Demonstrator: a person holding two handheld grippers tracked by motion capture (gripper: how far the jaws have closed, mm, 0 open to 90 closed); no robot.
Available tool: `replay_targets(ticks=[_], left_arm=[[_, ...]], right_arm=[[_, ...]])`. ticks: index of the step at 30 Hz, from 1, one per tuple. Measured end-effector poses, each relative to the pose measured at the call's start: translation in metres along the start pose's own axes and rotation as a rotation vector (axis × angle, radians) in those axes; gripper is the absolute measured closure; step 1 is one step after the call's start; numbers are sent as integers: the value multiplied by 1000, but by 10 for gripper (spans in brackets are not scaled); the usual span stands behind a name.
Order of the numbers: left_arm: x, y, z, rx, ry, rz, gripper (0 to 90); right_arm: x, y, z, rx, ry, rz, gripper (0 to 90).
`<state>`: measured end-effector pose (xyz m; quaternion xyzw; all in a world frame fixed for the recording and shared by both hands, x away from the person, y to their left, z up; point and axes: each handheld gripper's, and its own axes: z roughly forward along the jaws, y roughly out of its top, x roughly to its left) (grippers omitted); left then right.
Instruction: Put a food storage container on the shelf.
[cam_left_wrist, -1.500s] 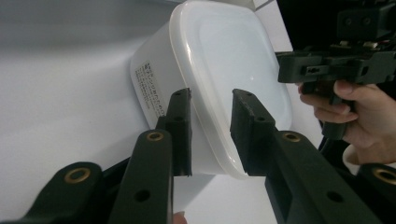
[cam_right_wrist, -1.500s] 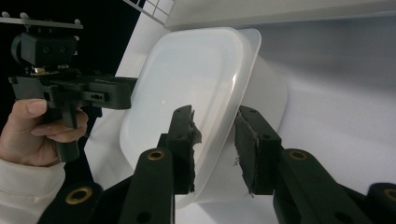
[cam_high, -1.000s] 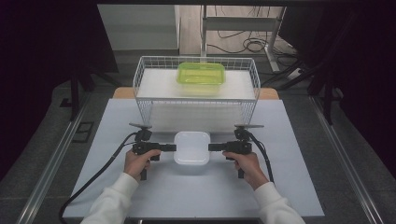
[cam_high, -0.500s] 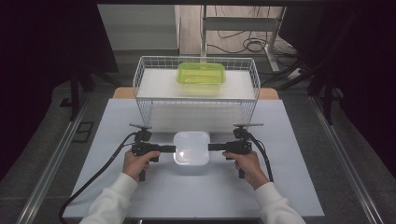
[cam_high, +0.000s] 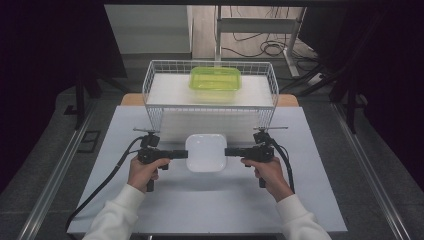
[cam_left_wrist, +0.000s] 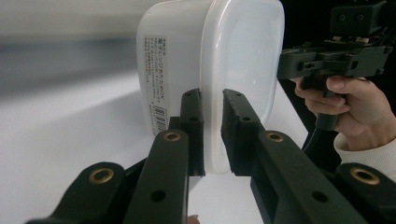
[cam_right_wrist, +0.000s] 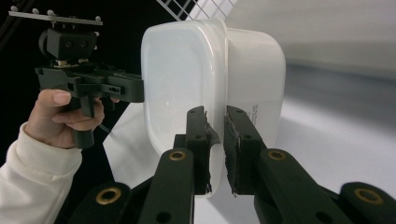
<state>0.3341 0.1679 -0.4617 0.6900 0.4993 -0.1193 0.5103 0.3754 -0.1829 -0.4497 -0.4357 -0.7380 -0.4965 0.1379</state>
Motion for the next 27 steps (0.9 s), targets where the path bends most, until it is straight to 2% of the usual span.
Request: replay_targets(ticks=[5, 9, 22, 27], left_arm=[[-11, 4, -4, -13, 5, 47, 798], [-17, 6, -8, -24, 8, 67, 799], [-30, 17, -17, -47, 11, 111, 798], [-34, 27, -21, -58, 13, 110, 793]], right_arm=[[9, 3, -6, -9, -34, -49, 793], [14, 6, -10, -23, -37, -79, 792], [28, 14, -21, -55, -31, -128, 793], [37, 24, -26, -70, -23, -150, 794]])
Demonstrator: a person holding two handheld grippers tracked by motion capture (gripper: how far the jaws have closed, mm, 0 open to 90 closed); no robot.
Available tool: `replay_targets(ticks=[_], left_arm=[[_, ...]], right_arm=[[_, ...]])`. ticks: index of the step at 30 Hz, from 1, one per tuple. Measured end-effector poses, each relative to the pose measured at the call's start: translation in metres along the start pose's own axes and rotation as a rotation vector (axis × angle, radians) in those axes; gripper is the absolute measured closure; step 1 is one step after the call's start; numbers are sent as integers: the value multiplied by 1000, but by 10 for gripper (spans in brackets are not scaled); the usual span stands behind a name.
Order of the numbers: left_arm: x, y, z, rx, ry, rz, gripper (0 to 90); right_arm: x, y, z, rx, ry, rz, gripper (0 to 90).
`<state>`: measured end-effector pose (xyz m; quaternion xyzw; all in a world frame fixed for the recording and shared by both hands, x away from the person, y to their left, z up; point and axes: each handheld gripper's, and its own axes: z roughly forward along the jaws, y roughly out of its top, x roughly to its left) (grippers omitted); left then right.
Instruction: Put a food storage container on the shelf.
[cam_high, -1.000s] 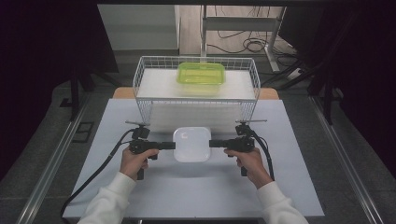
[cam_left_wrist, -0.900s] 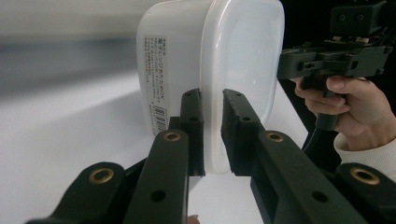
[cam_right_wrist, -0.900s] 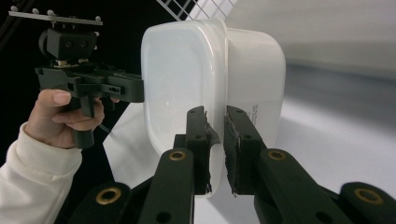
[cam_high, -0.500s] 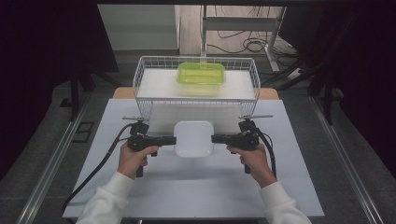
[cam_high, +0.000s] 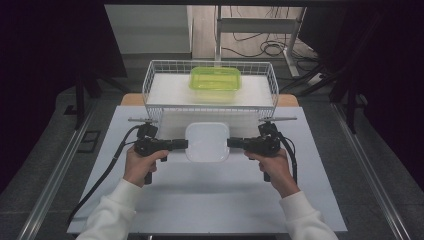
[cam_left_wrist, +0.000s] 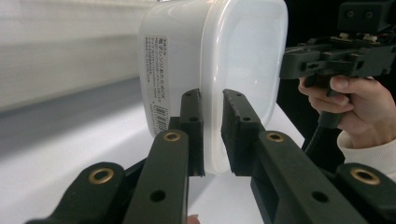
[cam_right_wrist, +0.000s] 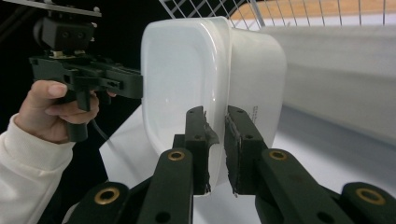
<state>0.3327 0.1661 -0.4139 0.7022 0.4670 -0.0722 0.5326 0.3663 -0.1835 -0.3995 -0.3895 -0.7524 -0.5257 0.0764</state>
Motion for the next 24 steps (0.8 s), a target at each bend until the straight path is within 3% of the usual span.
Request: replay_targets(ticks=[9, 24], left_arm=[[-15, 20, -8, -23, 2, 27, 790], [-48, 58, -32, -63, 21, 112, 789]], right_arm=[[13, 20, -13, -30, 3, -49, 793], [40, 55, -35, -78, 3, -127, 793]])
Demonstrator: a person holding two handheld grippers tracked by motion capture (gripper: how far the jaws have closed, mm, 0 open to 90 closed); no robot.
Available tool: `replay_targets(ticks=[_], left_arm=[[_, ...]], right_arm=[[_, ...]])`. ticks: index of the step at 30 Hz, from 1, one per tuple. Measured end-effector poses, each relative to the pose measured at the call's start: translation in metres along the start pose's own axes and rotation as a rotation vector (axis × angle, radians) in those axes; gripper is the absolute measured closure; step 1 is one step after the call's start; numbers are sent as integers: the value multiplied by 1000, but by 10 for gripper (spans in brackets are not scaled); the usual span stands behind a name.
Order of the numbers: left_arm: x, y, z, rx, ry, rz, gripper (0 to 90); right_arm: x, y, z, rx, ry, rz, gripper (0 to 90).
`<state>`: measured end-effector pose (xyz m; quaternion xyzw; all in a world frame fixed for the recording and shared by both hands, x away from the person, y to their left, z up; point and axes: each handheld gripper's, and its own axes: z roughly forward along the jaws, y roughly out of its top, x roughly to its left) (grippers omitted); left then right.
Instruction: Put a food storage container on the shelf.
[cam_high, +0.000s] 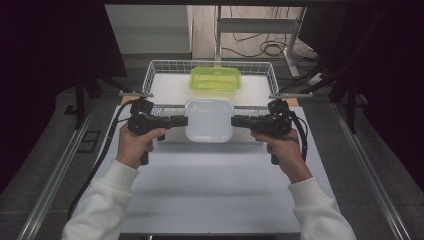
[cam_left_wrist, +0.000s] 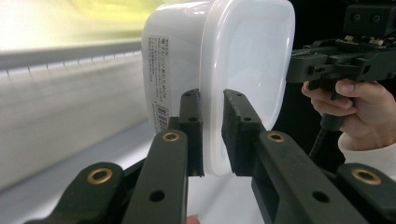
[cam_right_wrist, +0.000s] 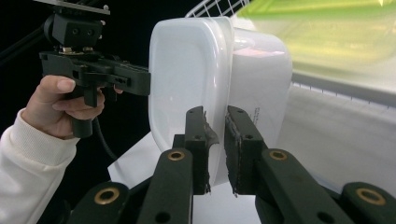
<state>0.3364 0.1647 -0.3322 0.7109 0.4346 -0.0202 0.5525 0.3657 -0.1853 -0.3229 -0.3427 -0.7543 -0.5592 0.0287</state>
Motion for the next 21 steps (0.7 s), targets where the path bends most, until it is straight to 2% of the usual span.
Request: replay_targets(ticks=[9, 21], left_arm=[[-6, 14, -5, -12, -2, 12, 789], [-10, 32, -7, -21, 12, 33, 789]], right_arm=[[5, 15, -6, -16, 7, -7, 793], [4, 29, -9, -34, 17, -11, 794]])
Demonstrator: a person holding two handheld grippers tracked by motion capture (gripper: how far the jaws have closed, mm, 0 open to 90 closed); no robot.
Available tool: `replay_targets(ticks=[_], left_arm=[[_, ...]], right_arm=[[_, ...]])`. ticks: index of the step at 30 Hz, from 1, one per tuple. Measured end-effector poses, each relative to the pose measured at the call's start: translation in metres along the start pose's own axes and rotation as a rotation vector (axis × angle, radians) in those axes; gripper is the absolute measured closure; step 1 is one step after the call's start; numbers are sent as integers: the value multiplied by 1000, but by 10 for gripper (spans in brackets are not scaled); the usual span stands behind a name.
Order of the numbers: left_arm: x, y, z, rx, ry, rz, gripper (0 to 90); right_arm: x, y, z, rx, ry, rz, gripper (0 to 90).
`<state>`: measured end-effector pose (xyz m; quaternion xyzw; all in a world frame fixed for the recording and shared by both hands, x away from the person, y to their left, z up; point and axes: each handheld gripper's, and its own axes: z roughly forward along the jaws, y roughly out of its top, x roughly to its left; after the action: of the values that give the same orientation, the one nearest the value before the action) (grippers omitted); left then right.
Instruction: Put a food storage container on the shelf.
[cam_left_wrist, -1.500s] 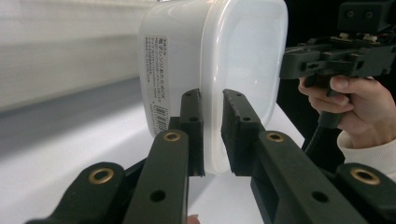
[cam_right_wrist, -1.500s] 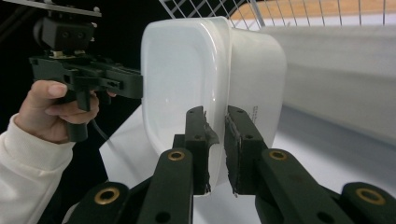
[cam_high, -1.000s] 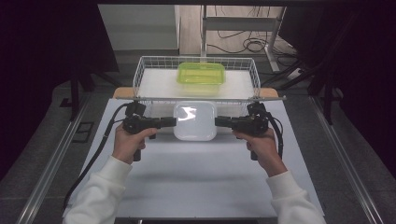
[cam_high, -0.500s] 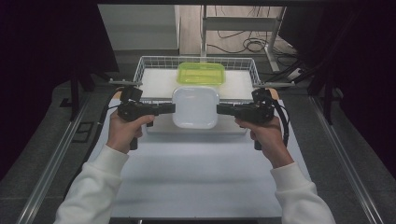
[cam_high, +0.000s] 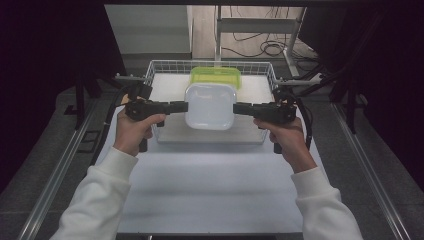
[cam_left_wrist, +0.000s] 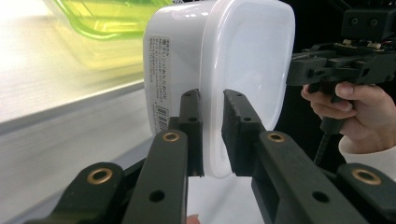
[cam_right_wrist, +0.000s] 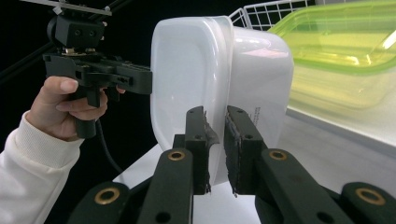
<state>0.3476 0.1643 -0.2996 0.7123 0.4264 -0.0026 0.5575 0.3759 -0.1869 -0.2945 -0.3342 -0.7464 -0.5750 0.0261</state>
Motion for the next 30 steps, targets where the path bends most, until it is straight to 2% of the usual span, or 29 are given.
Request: replay_targets(ticks=[11, 17, 26, 30], left_arm=[[4, 24, 1, -8, -6, 8, 790], [10, 39, 4, -17, -13, -4, 789], [21, 64, 5, -31, -29, -9, 786], [24, 73, 7, -35, -22, -8, 785]], right_arm=[[-6, 20, 0, -12, 4, 5, 796], [-11, 36, 2, -28, 16, 16, 797], [-14, 63, 4, -37, 11, -6, 796], [-18, 72, 7, -41, 10, -8, 796]])
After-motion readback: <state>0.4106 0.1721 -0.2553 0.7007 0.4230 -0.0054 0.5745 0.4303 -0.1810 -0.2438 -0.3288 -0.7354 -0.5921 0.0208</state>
